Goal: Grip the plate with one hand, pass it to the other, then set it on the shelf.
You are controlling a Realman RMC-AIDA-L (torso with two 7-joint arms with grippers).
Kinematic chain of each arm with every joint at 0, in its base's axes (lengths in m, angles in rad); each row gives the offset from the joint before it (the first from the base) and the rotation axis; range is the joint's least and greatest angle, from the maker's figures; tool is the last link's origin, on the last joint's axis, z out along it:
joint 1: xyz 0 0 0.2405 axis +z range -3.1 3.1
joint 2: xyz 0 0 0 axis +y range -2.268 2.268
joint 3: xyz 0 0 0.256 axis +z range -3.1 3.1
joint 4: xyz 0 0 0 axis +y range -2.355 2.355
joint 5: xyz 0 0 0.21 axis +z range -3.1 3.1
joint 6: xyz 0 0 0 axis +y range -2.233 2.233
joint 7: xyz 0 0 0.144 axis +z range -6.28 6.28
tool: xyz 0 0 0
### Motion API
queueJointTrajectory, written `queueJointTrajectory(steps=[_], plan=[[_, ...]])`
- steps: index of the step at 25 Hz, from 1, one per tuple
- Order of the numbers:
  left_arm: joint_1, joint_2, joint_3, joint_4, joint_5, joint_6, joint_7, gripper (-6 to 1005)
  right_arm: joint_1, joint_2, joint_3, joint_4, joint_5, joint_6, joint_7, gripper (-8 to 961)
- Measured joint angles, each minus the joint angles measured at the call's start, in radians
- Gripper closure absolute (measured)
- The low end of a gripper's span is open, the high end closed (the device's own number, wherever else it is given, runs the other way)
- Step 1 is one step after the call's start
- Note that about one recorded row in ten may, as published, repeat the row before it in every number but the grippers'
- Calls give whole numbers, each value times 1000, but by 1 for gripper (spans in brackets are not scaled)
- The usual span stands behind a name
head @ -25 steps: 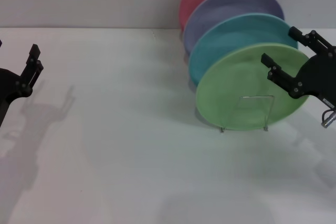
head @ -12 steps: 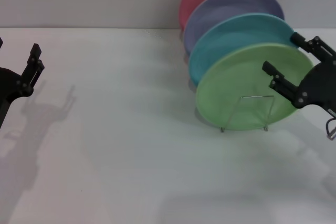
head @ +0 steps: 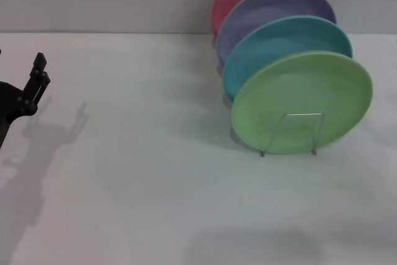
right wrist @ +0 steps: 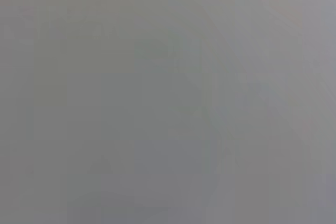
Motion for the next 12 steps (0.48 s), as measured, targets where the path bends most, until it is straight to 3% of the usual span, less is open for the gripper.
queueJointTrajectory(steps=[2, 5, 12], plan=[[6, 0, -4, 0, -3, 9, 0, 245, -36, 0, -1, -50, 210, 4, 16, 210], [11, 0, -5, 0, -3, 14, 0, 245, -29, 0, -8, -163, 510, -5, 31, 180], [18, 0, -9, -3, -9, 17, 0, 245, -19, 1, -8, -207, 563, -36, 33, 180]])
